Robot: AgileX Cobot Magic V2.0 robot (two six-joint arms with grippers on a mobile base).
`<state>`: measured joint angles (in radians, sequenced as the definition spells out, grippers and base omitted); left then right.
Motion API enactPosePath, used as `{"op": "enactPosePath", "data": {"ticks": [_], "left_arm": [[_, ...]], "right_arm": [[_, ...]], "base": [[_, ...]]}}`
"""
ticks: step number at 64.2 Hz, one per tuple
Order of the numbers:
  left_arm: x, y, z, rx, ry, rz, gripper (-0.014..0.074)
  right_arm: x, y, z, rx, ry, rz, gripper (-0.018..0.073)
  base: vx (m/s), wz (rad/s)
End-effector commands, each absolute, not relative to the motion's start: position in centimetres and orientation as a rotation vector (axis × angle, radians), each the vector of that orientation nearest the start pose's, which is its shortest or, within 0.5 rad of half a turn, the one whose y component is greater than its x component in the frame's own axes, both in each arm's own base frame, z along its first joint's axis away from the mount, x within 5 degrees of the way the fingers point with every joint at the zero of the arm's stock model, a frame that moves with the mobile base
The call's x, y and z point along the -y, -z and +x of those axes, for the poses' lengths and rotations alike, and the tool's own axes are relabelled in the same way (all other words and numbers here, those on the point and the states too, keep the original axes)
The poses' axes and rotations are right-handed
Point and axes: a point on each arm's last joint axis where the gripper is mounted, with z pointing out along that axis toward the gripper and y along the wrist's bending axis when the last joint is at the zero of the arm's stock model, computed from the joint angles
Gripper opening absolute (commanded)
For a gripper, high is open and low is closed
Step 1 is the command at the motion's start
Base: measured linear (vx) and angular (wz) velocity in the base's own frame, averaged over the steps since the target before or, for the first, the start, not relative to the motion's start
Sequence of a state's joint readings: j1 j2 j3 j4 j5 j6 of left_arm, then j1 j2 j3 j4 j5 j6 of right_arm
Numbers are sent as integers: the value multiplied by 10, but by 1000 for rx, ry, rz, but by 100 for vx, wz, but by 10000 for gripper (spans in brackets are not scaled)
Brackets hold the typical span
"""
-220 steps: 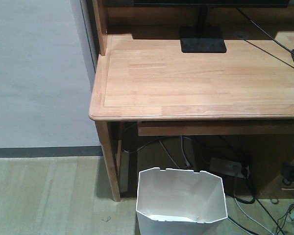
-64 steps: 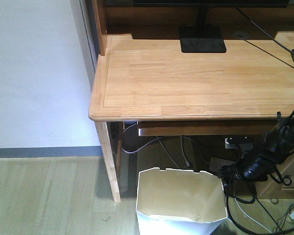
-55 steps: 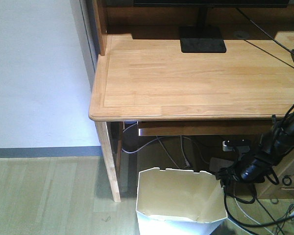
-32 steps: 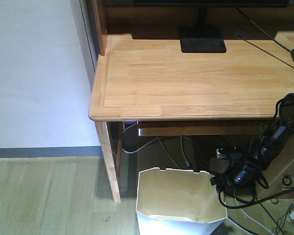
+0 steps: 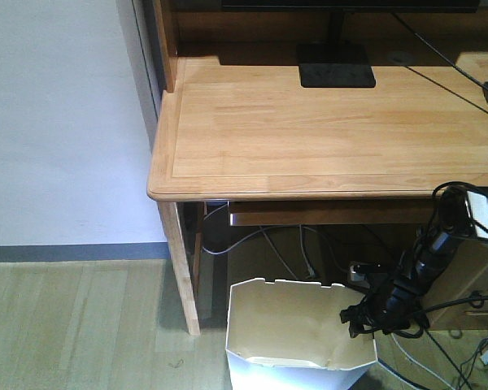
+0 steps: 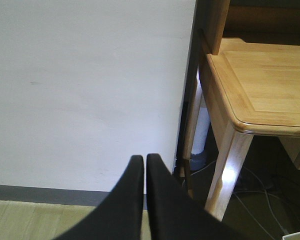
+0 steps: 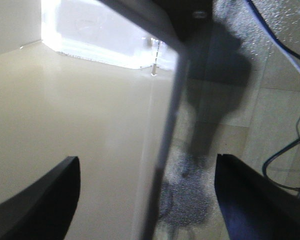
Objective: Move trash bin to bedside with robot
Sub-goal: 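Close the right gripper on the bin rim and lift it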
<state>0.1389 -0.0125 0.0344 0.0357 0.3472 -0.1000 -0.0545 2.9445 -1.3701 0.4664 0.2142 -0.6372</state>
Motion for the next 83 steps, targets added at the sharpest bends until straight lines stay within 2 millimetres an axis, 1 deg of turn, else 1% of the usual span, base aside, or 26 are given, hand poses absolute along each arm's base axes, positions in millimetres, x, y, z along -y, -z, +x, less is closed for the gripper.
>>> {"op": "enactPosePath", "data": {"ticks": [1, 9, 15, 21, 22, 25, 26, 27, 29, 39, 48, 55, 63, 68, 72, 78, 83], "left_arm": [[-8, -176, 53, -1766, -54, -191, -6], [-8, -176, 53, -1766, -54, -191, -6], [-8, -176, 53, -1766, -54, -191, -6], [-8, -176, 53, -1766, -54, -191, -6], [-8, -176, 53, -1766, -54, -191, -6], [-8, -176, 53, -1766, -54, -191, -6], [-8, -176, 53, -1766, -54, -191, -6], [-8, -176, 53, -1766, -54, -191, -6], [-8, -176, 53, -1766, -54, -191, -6], [-8, -176, 53, -1766, -54, -191, -6], [-8, -176, 53, -1766, -54, -191, -6], [-8, -176, 53, -1766, -54, -191, -6], [-8, -176, 53, -1766, -54, -191, -6], [-8, -176, 53, -1766, -54, -191, -6], [-8, -176, 53, -1766, -54, -191, -6], [-8, -176, 53, -1766, -54, -191, -6], [-8, -176, 53, -1766, -54, -191, -6]], "right_arm": [[8, 190, 336, -3206, -223, -209, 531], [5, 199, 341, -3231, -295, -180, 512], [4, 201, 344, -3240, -326, -178, 435], [4, 201, 344, -3240, -320, -185, 277], [4, 201, 344, -3240, -320, -185, 228], [4, 201, 344, -3240, -320, -185, 123], [4, 201, 344, -3240, -320, -185, 104], [4, 201, 344, -3240, -320, -185, 52], [4, 201, 344, -3240, -320, -185, -16], [4, 196, 348, -3230, -322, -168, -11], [8, 182, 353, -3176, -254, -168, -9], [14, 169, 349, -3135, -190, -144, -9], [17, 155, 341, -3119, -187, -238, -8], [18, 145, 339, -3120, -243, -266, -6], [20, 135, 339, -3112, -331, -256, -6], [21, 116, 341, -3074, -481, -233, -6], [25, 99, 344, -3014, -564, -185, -6]], "base": [[0, 0], [0, 0], [0, 0], [0, 0], [0, 0], [0, 0], [0, 0], [0, 0], [0, 0], [0, 0], [0, 0], [0, 0], [0, 0], [0, 0], [0, 0], [0, 0], [0, 0]]}}
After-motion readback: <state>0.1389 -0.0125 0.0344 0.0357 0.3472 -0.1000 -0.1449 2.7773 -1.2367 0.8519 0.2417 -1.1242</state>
